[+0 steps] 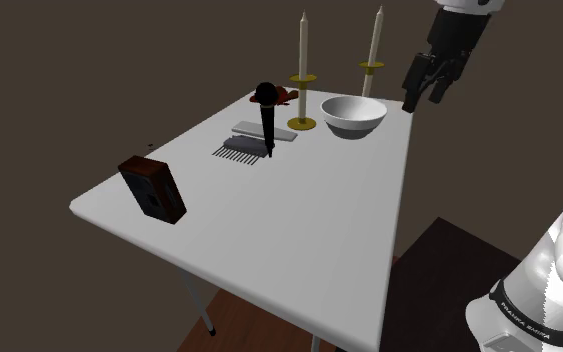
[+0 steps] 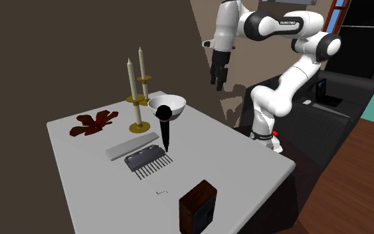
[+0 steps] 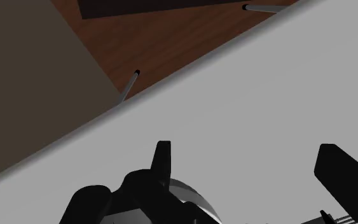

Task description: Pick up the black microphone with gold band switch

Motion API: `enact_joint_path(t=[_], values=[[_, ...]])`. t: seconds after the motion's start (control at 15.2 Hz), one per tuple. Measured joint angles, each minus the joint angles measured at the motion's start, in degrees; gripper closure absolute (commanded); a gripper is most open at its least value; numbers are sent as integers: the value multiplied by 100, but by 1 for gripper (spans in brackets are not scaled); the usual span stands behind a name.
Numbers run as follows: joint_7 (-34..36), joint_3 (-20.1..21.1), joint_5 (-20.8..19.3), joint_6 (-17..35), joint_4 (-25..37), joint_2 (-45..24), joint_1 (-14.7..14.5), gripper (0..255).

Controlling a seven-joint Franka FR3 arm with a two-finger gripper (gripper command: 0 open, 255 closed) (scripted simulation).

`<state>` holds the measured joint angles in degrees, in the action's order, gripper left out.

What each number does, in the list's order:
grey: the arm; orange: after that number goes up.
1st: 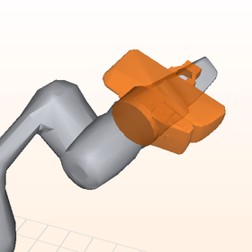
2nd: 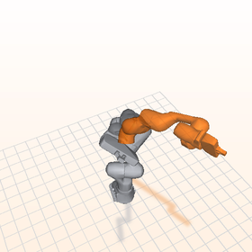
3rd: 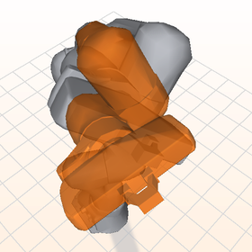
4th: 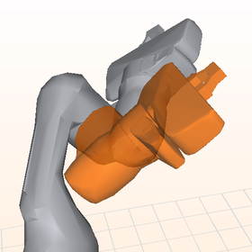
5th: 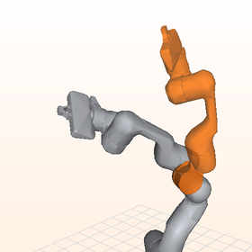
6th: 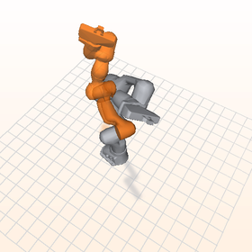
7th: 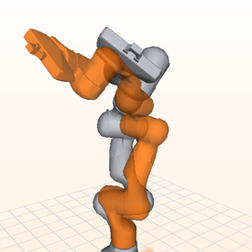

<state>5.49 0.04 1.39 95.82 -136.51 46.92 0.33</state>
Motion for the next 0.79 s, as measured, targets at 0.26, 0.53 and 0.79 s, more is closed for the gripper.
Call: enact_joint_path(t=[0.26, 0.53, 0.79], values=[[88, 182, -20, 30, 424, -500, -56, 0], [232, 491, -127, 63, 1189, -1401, -118, 0], [423, 823, -312, -71, 2128, -2333, -170, 0]])
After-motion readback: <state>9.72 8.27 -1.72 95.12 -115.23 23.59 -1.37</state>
